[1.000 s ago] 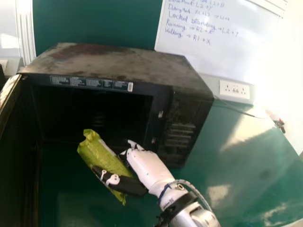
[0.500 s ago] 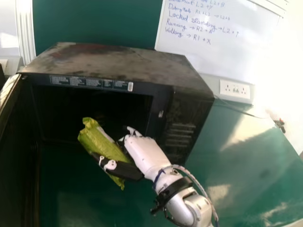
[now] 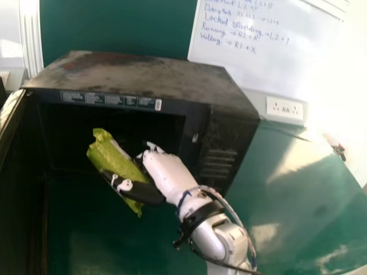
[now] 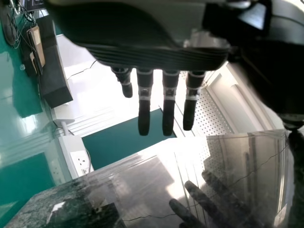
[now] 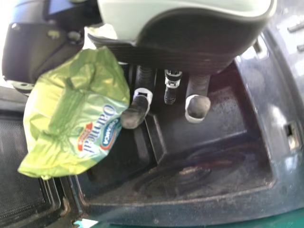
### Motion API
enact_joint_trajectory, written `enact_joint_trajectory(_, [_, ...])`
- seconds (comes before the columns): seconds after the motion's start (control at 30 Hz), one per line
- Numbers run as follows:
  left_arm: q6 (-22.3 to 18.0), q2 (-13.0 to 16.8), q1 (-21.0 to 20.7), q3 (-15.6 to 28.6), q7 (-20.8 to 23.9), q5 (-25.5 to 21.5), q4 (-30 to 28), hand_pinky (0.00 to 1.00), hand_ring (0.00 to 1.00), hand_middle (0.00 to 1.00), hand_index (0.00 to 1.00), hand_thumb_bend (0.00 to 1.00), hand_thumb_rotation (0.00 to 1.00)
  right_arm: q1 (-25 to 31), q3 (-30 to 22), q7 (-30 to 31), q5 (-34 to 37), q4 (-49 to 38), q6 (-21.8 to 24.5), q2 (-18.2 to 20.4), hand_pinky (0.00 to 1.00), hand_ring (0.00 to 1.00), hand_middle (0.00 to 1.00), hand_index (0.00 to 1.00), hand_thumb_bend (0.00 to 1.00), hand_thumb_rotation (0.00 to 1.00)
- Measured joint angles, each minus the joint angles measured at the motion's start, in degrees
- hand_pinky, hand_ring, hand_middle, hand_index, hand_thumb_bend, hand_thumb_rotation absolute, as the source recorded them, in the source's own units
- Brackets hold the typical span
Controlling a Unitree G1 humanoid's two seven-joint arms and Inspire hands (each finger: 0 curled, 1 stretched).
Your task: Put biscuit inside oven
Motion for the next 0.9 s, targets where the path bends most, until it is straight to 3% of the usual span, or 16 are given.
enact_joint_trajectory(0.53, [-0.2,-0.5,0.1,-0.5,0.0,0.0,-0.2,0.63,0.71,0.78,0.81,0.89,0.65,-6.7,2.7,-8.8,-0.9,12.4,-1.2,3.8,0.00,0.00,0.00,0.08,0.61,0.00])
enact_joint_trajectory(0.9, [-0.4,-0.4,0.2,-0.3,0.2,0.0,0.0,0.63,0.71,0.77,0.80,0.89,0.56,-11.9,2.8,-17.7,-0.1,24.9,-3.7,5.4,0.00,0.00,0.00,0.08,0.61,0.00])
